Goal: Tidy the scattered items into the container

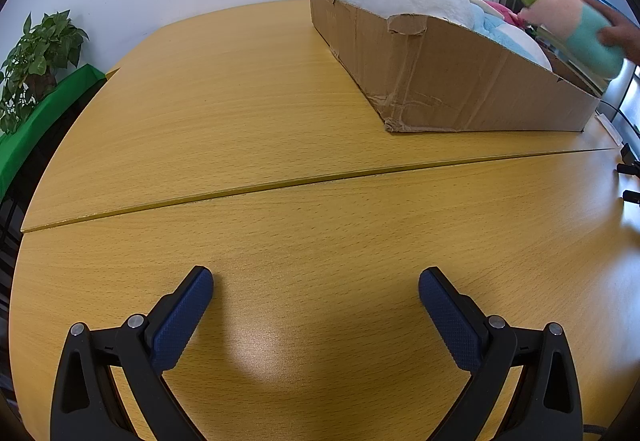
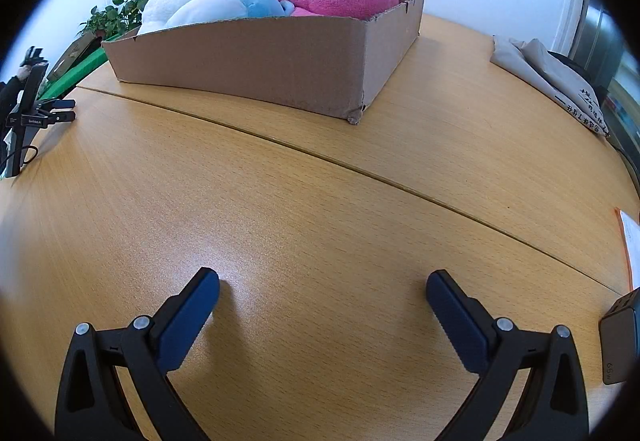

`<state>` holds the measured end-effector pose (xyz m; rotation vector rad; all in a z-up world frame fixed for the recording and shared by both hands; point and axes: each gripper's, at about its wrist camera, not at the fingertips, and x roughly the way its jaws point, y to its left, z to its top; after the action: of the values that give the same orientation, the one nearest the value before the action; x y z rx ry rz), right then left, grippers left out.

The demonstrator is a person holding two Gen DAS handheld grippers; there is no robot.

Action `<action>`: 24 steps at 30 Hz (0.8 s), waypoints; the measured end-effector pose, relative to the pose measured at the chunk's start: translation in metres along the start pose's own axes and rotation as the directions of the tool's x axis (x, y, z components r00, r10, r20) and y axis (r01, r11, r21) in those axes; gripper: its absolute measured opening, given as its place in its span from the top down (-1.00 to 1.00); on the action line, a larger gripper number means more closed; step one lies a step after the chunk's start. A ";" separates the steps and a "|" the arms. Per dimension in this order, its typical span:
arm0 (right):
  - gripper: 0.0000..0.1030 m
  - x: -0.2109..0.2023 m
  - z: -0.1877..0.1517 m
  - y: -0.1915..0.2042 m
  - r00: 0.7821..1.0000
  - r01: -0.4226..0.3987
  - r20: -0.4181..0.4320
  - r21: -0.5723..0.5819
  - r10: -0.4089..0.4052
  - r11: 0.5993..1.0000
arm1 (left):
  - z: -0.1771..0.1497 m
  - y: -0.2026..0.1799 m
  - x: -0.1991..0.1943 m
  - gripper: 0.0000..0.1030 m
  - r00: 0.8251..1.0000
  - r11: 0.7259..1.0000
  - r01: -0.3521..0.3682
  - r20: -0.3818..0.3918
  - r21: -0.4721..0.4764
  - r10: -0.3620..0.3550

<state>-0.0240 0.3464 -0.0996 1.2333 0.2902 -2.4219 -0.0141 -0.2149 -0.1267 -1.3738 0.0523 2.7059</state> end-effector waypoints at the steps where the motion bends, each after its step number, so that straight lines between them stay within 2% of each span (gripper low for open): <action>1: -1.00 0.000 0.000 0.000 1.000 0.000 0.000 0.000 0.000 1.000 | 0.000 0.000 0.000 -1.00 1.000 1.000 0.000 0.000 0.000 0.000; 24: -1.00 -0.001 0.000 -0.001 1.000 0.000 0.000 0.000 0.000 1.000 | -0.001 -0.001 -0.001 -1.00 1.000 1.000 -0.001 0.000 0.000 0.001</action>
<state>-0.0236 0.3472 -0.0992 1.2330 0.2904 -2.4215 -0.0123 -0.2145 -0.1262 -1.3734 0.0529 2.7065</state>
